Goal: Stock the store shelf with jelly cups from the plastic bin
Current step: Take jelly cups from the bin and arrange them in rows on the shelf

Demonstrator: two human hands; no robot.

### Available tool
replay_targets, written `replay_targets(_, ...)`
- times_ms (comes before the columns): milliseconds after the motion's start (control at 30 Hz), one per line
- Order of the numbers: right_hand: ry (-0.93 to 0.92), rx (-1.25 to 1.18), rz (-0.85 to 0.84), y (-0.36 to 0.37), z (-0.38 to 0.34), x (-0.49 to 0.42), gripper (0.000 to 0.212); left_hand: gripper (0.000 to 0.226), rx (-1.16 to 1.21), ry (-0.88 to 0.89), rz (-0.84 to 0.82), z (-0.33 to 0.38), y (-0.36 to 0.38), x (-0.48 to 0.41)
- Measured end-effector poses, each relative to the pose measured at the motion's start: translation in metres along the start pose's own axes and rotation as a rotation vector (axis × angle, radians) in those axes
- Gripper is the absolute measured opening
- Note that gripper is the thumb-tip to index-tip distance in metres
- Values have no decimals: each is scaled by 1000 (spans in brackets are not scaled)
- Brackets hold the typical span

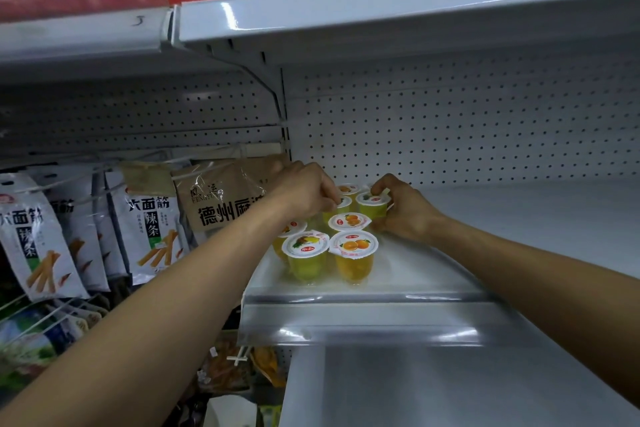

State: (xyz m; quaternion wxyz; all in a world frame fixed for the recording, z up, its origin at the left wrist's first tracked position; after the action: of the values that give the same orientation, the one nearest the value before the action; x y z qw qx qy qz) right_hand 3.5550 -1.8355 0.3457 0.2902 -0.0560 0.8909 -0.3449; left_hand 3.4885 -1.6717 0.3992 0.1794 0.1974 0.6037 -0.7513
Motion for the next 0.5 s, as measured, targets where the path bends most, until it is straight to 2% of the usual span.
replay_targets(200, -9, 57, -39, 0, -6, 4, 50, 12, -7, -4, -1, 5, -1, 7)
replay_targets(300, -1, 155, -73, -9, -13, 14, 59, 19, -25, 3, -12, 7, -4, 14)
replay_targets(367, -15, 256, -28, -23, -22, 23, 62, 29, -58, 9, 22, 9, -13, 20)
replay_targets(500, -137, 399, 170, -58, -55, 51, 50, 41, -120, 72, 171, 25, -47, 47)
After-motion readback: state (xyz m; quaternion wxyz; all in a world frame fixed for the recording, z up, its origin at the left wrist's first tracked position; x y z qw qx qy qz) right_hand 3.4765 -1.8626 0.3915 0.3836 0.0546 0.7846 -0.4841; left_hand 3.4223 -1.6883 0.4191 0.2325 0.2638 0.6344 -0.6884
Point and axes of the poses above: each hand's wrist, its own x-axis away from the middle knuckle, its own y-axis out of the palm, z = x × y, the point moved 6 cm from there along -x, towards the middle knuckle, and after that the axes turned 10 degrees about z, right-handed, at the moved point
